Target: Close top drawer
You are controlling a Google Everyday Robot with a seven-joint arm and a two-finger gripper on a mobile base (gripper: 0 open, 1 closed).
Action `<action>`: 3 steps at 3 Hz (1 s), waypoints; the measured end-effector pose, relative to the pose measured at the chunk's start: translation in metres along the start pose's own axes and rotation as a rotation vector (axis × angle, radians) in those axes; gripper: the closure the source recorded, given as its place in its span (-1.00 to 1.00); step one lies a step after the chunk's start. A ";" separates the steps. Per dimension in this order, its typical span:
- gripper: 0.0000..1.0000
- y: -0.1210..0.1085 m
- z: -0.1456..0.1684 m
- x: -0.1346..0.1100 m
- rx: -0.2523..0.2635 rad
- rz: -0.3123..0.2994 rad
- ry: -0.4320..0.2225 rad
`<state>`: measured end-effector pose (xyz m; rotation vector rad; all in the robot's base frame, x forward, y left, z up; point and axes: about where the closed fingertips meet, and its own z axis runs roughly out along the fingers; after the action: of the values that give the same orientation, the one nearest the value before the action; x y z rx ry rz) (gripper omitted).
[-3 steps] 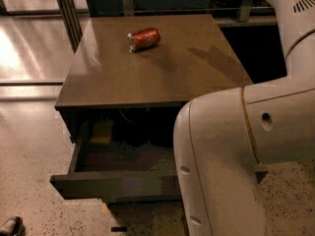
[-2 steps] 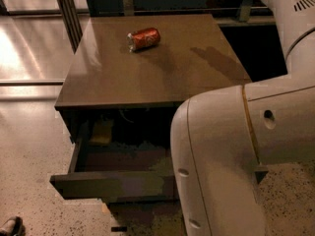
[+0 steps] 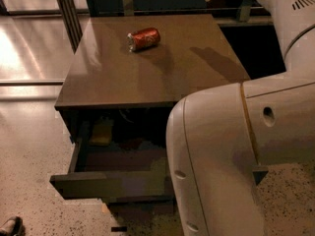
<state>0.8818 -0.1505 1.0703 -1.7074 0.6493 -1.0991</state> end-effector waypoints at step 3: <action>-1.00 -0.013 -0.002 0.013 0.123 0.092 0.035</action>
Offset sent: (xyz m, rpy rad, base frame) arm -0.0003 -0.0121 0.0109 0.1328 -0.0568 -0.0136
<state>0.8853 -0.1568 1.0872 -1.5415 0.6622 -1.0842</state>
